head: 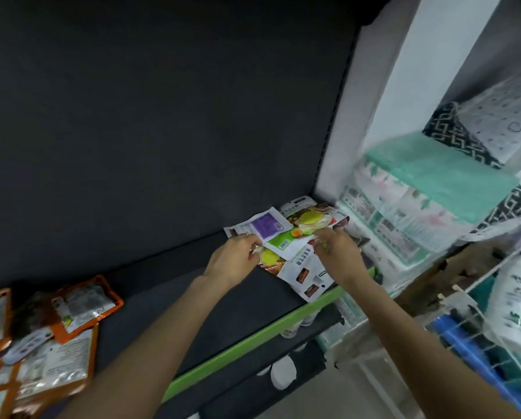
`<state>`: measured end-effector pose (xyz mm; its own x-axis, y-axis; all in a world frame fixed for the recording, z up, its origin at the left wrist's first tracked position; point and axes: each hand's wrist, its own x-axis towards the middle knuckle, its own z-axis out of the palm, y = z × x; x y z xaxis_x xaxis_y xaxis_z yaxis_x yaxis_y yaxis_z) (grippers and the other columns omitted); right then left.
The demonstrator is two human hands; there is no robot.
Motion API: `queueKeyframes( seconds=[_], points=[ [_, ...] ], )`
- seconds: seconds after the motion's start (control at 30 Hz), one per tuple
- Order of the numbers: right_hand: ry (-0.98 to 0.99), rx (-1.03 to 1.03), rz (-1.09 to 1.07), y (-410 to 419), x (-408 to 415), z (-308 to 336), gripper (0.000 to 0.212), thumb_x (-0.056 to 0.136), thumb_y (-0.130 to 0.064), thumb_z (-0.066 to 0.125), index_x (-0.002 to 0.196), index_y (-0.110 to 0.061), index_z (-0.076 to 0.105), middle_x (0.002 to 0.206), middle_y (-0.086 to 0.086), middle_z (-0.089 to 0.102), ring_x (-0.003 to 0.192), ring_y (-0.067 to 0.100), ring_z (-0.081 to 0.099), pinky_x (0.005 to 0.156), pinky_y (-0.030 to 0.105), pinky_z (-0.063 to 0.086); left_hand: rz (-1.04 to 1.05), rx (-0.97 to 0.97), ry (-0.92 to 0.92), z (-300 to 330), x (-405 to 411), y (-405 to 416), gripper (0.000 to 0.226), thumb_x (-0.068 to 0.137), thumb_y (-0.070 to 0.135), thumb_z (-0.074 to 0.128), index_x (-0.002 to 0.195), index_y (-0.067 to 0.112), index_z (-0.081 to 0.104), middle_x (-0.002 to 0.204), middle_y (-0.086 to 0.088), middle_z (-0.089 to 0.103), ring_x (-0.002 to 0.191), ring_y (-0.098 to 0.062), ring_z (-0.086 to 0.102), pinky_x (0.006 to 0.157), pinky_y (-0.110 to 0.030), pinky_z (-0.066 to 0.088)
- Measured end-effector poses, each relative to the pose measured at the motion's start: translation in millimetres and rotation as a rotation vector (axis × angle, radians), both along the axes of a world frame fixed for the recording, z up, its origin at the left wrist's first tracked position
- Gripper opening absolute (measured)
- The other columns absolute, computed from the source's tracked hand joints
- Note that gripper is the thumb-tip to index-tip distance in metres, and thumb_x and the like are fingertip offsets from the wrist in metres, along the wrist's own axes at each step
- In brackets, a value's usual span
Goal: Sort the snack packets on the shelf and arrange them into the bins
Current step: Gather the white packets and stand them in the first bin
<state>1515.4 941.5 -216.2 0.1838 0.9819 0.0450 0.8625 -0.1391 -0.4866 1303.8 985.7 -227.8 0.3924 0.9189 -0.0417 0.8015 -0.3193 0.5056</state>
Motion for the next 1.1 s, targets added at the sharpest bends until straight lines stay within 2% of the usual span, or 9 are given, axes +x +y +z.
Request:
queueKeyframes(
  seconds=[0.17,0.33,0.57,0.67,0.77,0.83,0.93,1.0,1.1],
  points=[
    [-0.001,-0.076,0.096,37,24,-17,0.039,0.095,-0.018,0.05,0.134,-0.011,0.047,0.13,0.014,0.047,0.119,0.03,0.046,0.093,0.036,0.043,0.084,-0.037,0.074,-22,11,19,0.04,0.092,0.02,0.054,0.132,0.018,0.051,0.131,-0.004,0.052,0.116,-0.023,0.049,0.094,-0.039,0.045],
    [-0.06,-0.144,0.204,72,33,-36,0.047,0.096,-0.022,0.05,0.14,-0.013,0.039,0.142,0.009,0.038,0.133,0.027,0.033,0.105,0.039,0.038,0.109,-0.136,0.189,-43,4,41,0.063,0.089,0.012,0.054,0.146,0.025,0.032,0.151,0.001,0.032,0.137,-0.02,0.029,0.111,-0.035,0.028],
    [-0.224,-0.28,0.293,103,46,-61,0.06,0.097,-0.036,0.043,0.15,-0.022,0.018,0.158,0.0,0.012,0.146,0.019,0.009,0.119,0.041,0.006,0.144,-0.183,0.32,-65,-1,60,0.08,0.091,0.004,0.05,0.151,0.035,0.006,0.159,0.008,0.004,0.145,-0.014,0.011,0.115,-0.039,0.023],
    [-0.274,-0.269,0.288,99,48,-68,0.057,0.097,-0.042,0.039,0.15,-0.03,0.018,0.157,-0.006,0.015,0.145,0.016,0.016,0.118,0.041,0.003,0.165,-0.146,0.287,-71,-5,75,0.066,0.092,0.017,0.057,0.149,0.027,0.025,0.156,0.005,0.022,0.141,-0.015,0.024,0.114,-0.034,0.026],
    [-0.325,-0.222,0.305,87,50,-74,0.052,0.097,-0.043,0.037,0.147,-0.034,0.025,0.153,-0.007,0.026,0.141,0.018,0.026,0.118,0.043,0.007,0.22,-0.089,0.217,-73,-4,83,0.034,0.094,0.026,0.054,0.127,0.021,0.055,0.141,0.004,0.047,0.127,-0.018,0.044,0.103,-0.025,0.035],
    [-0.349,-0.155,0.289,81,51,-74,0.04,0.098,-0.038,0.037,0.138,-0.032,0.043,0.141,-0.004,0.043,0.13,0.019,0.041,0.115,0.042,0.019,0.232,-0.012,0.19,-71,-4,82,0.024,0.095,0.025,0.051,0.116,0.02,0.063,0.132,0.004,0.054,0.12,-0.018,0.05,0.1,-0.027,0.037],
    [-0.295,-0.085,0.231,83,52,-67,0.028,0.098,-0.032,0.042,0.113,-0.02,0.061,0.118,0.003,0.057,0.108,0.023,0.055,0.093,0.036,0.042,0.296,0.087,0.032,-61,-6,74,0.02,0.096,0.026,0.051,0.104,0.016,0.067,0.116,0.002,0.064,0.104,-0.018,0.058,0.094,-0.03,0.039],
    [-0.267,-0.088,0.214,90,53,-66,0.027,0.095,-0.032,0.05,0.116,-0.016,0.059,0.12,0.005,0.054,0.112,0.023,0.051,0.089,0.035,0.046,0.344,0.144,-0.044,-52,-8,64,0.019,0.096,0.028,0.053,0.101,0.015,0.066,0.103,0.001,0.068,0.094,-0.02,0.062,0.085,-0.031,0.044],
    [-0.259,-0.129,0.197,102,52,-68,0.052,0.088,-0.032,0.063,0.134,-0.017,0.044,0.137,0.005,0.041,0.129,0.023,0.036,0.104,0.036,0.039,0.384,0.181,-0.138,-40,-11,56,0.015,0.095,0.026,0.055,0.099,0.016,0.065,0.096,0.0,0.069,0.087,-0.021,0.064,0.075,-0.035,0.05]
  ],
)
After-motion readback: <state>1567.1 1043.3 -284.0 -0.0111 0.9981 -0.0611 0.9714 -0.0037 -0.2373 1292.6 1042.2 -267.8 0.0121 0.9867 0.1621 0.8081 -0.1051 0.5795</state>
